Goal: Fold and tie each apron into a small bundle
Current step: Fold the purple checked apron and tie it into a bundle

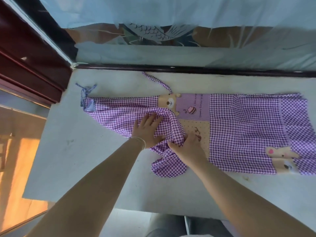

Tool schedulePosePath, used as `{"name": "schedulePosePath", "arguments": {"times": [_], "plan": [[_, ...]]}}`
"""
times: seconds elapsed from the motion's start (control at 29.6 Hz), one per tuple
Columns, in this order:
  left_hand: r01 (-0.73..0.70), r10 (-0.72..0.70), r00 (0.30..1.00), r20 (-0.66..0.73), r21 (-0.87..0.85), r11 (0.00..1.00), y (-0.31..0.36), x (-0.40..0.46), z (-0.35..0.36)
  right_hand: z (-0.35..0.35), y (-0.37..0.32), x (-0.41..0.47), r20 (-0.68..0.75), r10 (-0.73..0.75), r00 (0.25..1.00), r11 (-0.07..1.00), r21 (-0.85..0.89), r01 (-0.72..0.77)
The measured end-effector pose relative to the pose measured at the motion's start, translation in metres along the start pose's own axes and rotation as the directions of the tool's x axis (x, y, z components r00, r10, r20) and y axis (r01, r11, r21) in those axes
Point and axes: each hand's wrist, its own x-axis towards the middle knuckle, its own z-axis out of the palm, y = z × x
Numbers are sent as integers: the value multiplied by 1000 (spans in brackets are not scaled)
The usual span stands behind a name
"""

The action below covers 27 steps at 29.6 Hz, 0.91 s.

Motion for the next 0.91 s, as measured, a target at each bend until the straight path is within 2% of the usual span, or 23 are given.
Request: {"name": "schedulePosePath", "arguments": {"times": [0.07,0.1,0.14,0.17,0.2,0.24,0.27,0.3,0.37,0.41,0.47,0.51,0.57,0.61,0.64,0.71,0.78,0.84,0.91], "plan": [[4,-8,999,43,86,996,-1,3,4,-1,2,16,133,22,991,997,-81,-11],[15,-24,997,76,123,992,-4,3,6,-10,1,19,185,83,979,996,-28,-80],[22,-38,994,106,152,988,-8,3,10,-20,3,24,247,185,951,965,137,-223],[30,-52,991,125,166,986,-11,0,13,-33,4,25,341,267,901,858,342,-384],[31,-56,989,140,171,985,-14,-1,18,-49,6,25,447,258,857,728,493,-476],[28,-54,988,145,170,985,-18,-3,20,-68,6,23,509,184,841,656,574,-491],[27,-52,988,145,167,986,-20,-5,23,-85,8,26,522,130,843,665,584,-465],[17,-42,989,145,169,985,-22,-5,23,-100,11,32,495,129,859,741,528,-416],[-6,-21,988,152,176,984,-26,-4,24,-128,17,52,308,201,930,955,149,-256],[-18,-11,987,161,177,984,-28,-4,23,-139,18,61,168,207,964,978,-62,-199],[-28,-3,984,178,172,985,-28,-3,19,-153,20,73,-148,138,979,942,-285,-176],[-29,1,986,164,166,986,-29,-2,15,-156,18,71,-302,93,949,927,-320,-193],[-16,10,999,46,118,993,-27,-1,5,-153,12,62,-563,-53,825,939,-310,-151],[-7,12,998,-61,73,997,-28,2,1,-148,6,58,-627,-144,766,952,-299,-66],[0,5,985,-174,28,1000,-30,5,-4,-139,-2,53,-637,-220,739,958,-283,41],[30,-29,943,-331,-1,1000,-38,12,-12,-109,-12,48,-494,-338,801,937,-259,236],[120,-105,933,-343,25,992,-54,21,-22,-69,-18,45,-228,-415,880,900,-241,362],[225,-201,952,-231,83,971,-78,30,-37,-35,-17,47,-59,-399,915,901,-211,379],[273,-267,962,-54,169,947,-108,34,-54,-16,-14,56,-26,-285,958,928,-258,269]]}}
